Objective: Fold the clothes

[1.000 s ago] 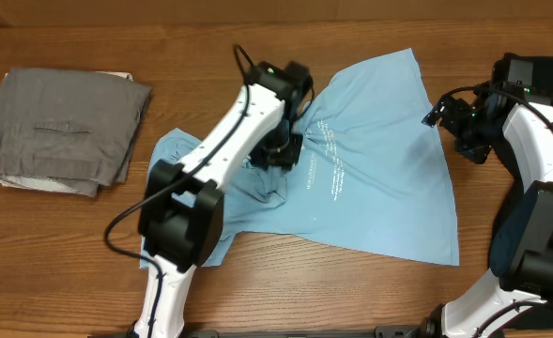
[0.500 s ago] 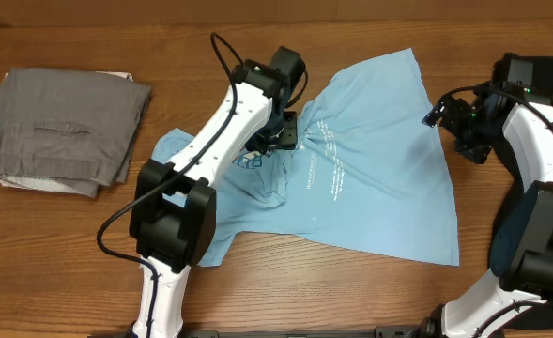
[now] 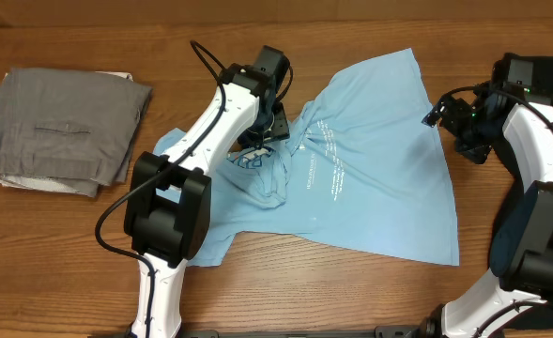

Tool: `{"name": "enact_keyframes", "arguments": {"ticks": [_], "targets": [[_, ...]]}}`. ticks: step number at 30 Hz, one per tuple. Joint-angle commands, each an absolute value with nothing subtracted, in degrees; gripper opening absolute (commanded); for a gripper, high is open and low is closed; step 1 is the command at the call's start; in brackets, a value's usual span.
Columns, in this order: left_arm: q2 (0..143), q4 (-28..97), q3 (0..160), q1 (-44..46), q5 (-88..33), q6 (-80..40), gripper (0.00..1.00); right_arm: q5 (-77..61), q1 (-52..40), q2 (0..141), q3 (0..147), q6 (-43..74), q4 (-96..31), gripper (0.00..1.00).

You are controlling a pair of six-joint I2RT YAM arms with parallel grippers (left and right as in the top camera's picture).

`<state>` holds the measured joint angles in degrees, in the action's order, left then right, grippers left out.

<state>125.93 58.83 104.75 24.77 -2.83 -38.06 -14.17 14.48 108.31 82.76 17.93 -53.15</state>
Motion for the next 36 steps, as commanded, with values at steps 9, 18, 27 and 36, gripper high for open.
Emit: {"name": "enact_keyframes", "arguments": {"ticks": [9,18,27,36], "targets": [[126.3,57.58,103.04,24.95,-3.22,-40.21,0.2,-14.24,14.41,107.85,83.61,17.56,-52.93,1.0],[126.3,58.46,102.76,24.25,-2.79,-39.92,0.59,-14.24,14.41,107.85,83.59,17.56,-52.93,1.0],[126.3,53.23,98.87,24.03,-2.81,-42.04,0.44,-14.24,14.41,107.85,83.61,17.56,-52.93,1.0],[126.08,53.28,104.68,23.42,-2.76,-37.93,0.12,-14.24,14.41,107.85,83.61,17.56,-52.93,1.0]]}}
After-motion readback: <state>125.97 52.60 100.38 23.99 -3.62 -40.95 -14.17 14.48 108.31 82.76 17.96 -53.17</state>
